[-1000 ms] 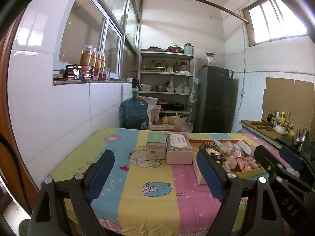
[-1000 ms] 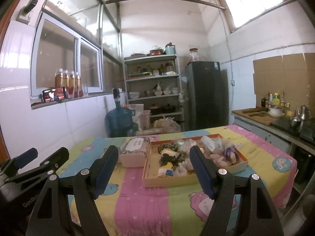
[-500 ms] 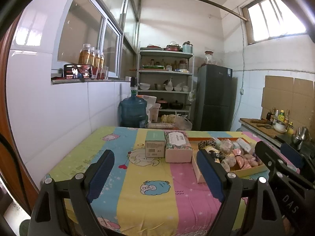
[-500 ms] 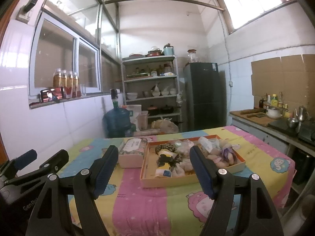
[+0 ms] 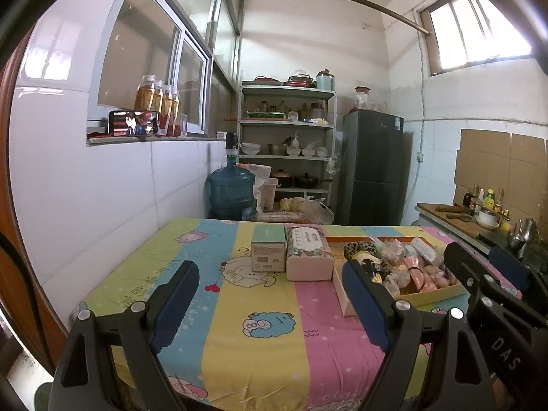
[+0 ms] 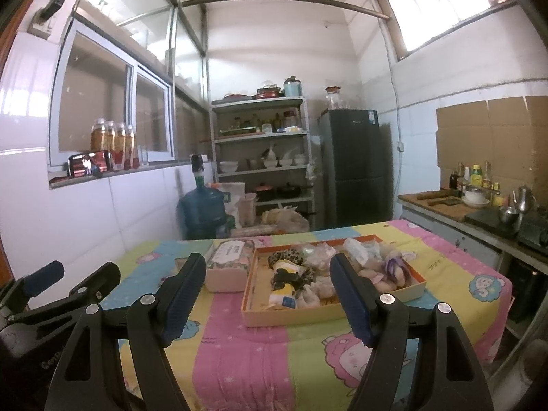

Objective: Organize soft objects

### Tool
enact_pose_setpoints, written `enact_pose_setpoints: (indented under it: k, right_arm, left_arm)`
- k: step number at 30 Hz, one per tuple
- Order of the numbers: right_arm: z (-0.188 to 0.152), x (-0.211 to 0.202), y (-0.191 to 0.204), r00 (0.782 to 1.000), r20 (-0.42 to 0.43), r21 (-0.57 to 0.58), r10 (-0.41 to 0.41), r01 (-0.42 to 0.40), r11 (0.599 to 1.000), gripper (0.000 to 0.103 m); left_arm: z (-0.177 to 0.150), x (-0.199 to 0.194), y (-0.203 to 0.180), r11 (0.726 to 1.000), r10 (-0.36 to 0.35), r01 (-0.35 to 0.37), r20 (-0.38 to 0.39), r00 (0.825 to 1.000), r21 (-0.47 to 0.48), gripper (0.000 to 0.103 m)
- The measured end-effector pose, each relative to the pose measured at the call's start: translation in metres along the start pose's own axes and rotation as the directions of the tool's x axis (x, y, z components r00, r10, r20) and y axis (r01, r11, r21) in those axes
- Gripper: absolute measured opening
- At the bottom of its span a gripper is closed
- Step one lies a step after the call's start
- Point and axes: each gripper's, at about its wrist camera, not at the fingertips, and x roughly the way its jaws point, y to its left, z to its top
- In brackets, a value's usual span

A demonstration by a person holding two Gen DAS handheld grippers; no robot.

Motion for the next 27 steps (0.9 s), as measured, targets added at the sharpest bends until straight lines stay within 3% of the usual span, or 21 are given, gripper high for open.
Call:
enact_pose_setpoints:
  k: [27]
  right_arm:
    - [0.0003, 0.0, -0.0007, 1.0, 0.002, 0.0, -0.003, 0.003, 1.0, 0.076]
  left_arm:
    - [-0.0018, 0.0005, -0.0022, 1.0, -0.001, 0.001, -0.001, 1.0, -0.001, 0.085]
